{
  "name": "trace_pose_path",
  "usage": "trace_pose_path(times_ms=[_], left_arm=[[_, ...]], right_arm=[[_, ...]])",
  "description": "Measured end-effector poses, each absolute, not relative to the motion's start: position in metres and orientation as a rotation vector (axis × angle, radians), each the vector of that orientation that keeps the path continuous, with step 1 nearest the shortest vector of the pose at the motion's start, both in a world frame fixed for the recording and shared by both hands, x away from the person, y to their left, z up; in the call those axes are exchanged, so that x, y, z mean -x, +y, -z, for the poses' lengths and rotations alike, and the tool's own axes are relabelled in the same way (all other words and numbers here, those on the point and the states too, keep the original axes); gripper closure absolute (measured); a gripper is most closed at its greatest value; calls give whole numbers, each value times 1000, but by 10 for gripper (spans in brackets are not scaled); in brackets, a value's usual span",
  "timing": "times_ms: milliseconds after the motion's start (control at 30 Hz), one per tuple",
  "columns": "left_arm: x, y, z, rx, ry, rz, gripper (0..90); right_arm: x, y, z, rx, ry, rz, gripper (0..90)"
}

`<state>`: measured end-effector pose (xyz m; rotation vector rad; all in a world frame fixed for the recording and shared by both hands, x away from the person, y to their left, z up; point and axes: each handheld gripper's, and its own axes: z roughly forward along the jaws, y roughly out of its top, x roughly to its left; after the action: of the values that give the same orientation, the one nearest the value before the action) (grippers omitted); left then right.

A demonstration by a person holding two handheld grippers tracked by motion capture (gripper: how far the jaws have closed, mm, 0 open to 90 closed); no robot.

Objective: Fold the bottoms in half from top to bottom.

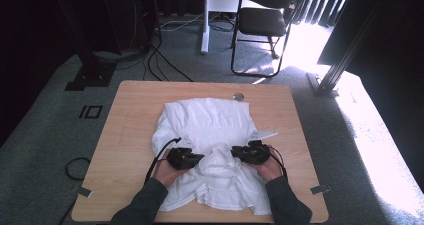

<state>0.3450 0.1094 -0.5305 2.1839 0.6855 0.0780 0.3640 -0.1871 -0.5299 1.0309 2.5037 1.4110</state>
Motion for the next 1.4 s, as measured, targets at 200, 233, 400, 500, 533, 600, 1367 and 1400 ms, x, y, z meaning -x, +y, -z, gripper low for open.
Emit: trace_pose_path(times_ms=[200, 233, 400, 500, 533, 600, 1367, 1400], left_arm=[[-333, 112, 533, -2190, 665, -51, 841], [-333, 112, 533, -2189, 667, -40, 841], [-331, 110, 536, -2209, 656, -39, 835], [-331, 112, 535, -2203, 660, -40, 812], [-332, 112, 535, -2205, 658, -45, 812], [-332, 115, 534, -2201, 665, -52, 782], [-422, 143, 514, -2017, 985, -304, 632], [-425, 142, 518, -2032, 993, -302, 633]], right_arm=[[-346, -196, 525, -952, 2474, -1462, 694], [-348, -197, 524, -976, 2452, -1461, 694], [-361, -183, 520, -1022, 2441, -1428, 620], [-354, -165, 521, -854, 2575, -1407, 602], [-354, -165, 521, -854, 2575, -1407, 602], [-345, -163, 528, -764, 2683, -1324, 624], [-433, -181, 522, -1138, 2243, -1189, 484], [-438, -179, 526, -1152, 2254, -1173, 484]])
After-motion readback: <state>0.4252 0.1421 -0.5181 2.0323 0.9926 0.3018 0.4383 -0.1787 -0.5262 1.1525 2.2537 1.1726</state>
